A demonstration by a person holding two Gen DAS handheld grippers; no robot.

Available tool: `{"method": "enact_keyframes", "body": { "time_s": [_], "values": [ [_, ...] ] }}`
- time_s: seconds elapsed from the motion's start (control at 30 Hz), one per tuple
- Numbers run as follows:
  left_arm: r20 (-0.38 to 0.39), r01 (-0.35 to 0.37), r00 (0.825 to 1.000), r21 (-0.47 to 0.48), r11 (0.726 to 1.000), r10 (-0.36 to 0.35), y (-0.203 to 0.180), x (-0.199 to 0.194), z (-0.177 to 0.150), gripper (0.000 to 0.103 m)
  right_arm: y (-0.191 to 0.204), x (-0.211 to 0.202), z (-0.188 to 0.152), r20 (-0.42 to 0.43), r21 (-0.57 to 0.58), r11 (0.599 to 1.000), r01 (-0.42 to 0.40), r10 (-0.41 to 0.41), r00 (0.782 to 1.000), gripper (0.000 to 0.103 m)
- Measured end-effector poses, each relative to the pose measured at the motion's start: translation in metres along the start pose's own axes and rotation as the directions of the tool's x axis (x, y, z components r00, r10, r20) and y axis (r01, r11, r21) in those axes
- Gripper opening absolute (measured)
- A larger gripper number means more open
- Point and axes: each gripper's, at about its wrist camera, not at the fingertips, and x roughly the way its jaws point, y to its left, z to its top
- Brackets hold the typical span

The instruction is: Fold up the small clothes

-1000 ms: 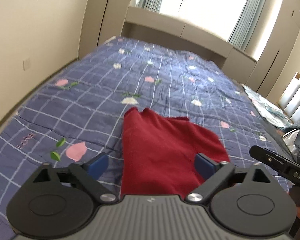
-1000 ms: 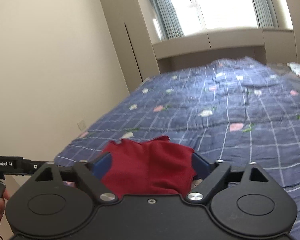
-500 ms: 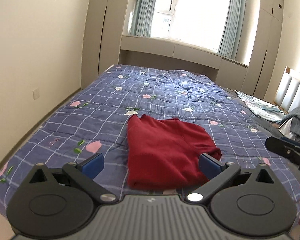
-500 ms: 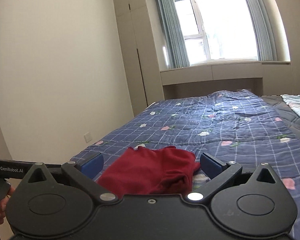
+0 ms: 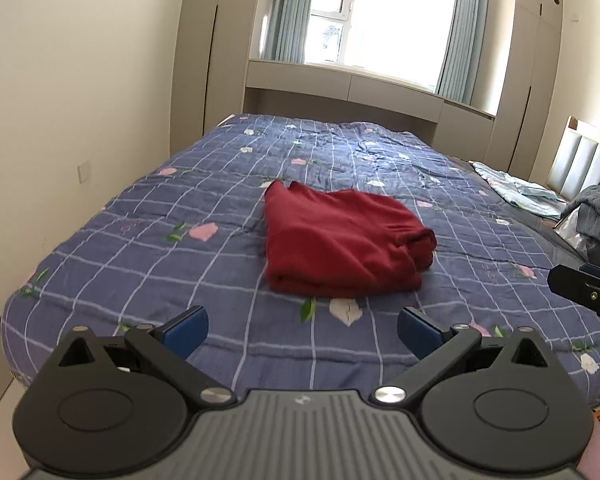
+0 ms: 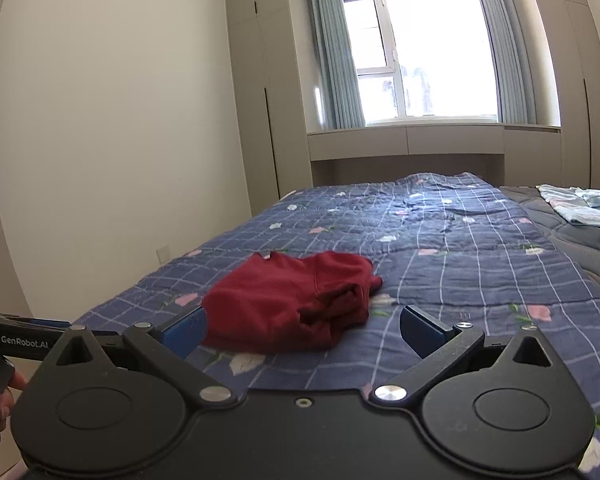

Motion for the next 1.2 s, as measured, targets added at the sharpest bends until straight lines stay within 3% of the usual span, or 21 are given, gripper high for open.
{"method": "enact_keyframes", "body": {
  "time_s": [1.2],
  "values": [
    [0.014,-0.021,1.0,-0.014,1.0,0.022,0.006,-0.015,-0.003,0.103,0.002,-0.006,-0.005,-0.002,0.0,1.0,-0.012,0.012,1.0,0.102]
  ]
}}
